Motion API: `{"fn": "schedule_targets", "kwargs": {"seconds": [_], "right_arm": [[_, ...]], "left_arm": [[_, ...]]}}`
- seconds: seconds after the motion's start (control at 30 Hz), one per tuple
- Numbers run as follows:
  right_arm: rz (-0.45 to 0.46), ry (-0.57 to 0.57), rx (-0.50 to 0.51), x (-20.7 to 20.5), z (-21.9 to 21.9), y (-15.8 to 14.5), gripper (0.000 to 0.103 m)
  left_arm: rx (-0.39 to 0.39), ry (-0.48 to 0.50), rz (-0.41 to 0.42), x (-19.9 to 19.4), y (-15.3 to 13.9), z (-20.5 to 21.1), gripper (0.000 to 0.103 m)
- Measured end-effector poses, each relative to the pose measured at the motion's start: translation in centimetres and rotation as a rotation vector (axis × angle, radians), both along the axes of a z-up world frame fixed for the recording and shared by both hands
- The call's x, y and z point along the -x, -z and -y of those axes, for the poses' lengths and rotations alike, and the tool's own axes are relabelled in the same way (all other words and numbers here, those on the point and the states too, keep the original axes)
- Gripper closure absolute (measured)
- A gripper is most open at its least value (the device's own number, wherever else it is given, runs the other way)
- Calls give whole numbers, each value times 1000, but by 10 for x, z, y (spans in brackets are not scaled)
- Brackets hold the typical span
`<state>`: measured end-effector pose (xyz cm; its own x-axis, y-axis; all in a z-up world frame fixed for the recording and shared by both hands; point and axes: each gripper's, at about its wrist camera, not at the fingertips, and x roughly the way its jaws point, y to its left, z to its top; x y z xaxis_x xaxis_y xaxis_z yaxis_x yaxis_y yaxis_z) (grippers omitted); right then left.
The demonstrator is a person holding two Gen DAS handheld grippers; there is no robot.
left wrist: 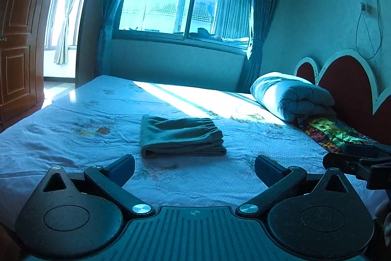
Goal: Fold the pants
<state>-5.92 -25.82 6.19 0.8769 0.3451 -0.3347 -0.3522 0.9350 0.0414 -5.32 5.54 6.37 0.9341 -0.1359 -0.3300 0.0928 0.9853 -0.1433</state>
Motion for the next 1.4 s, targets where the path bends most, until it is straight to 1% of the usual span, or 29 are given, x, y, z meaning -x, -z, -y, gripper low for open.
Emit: {"fn": "schedule_targets", "kwargs": {"seconds": [0.07,0.17,0.23,0.37,0.47,0.57,0.7,0.93,1.03,1.4], "right_arm": [[14,25,-5,1,-1,-5,6],[9,22,-18,-2,-3,-8,6],[5,24,-2,-3,-5,-7,6],[-10,20,-1,-4,-7,0,6],[-21,1,-18,-3,-7,2,6],[-19,7,-22,-3,-4,1,6],[-19,16,-30,-2,-1,0,6],[-23,17,-33,-2,1,1,6],[-26,20,-36,-3,2,1,6],[-29,21,-37,-3,0,1,6]], "left_arm": [[-3,17,2,-1,-6,0,0],[-1,27,-2,-2,-9,0,0],[-3,43,-7,-2,-10,1,0],[-23,45,23,3,-16,3,0],[-16,39,21,2,-17,1,0],[-9,39,28,2,-17,3,0],[-27,56,36,2,-15,9,0],[-37,46,24,-1,-11,9,0],[-27,45,21,-2,-10,7,0],[-28,51,13,-4,-8,9,0]]}}
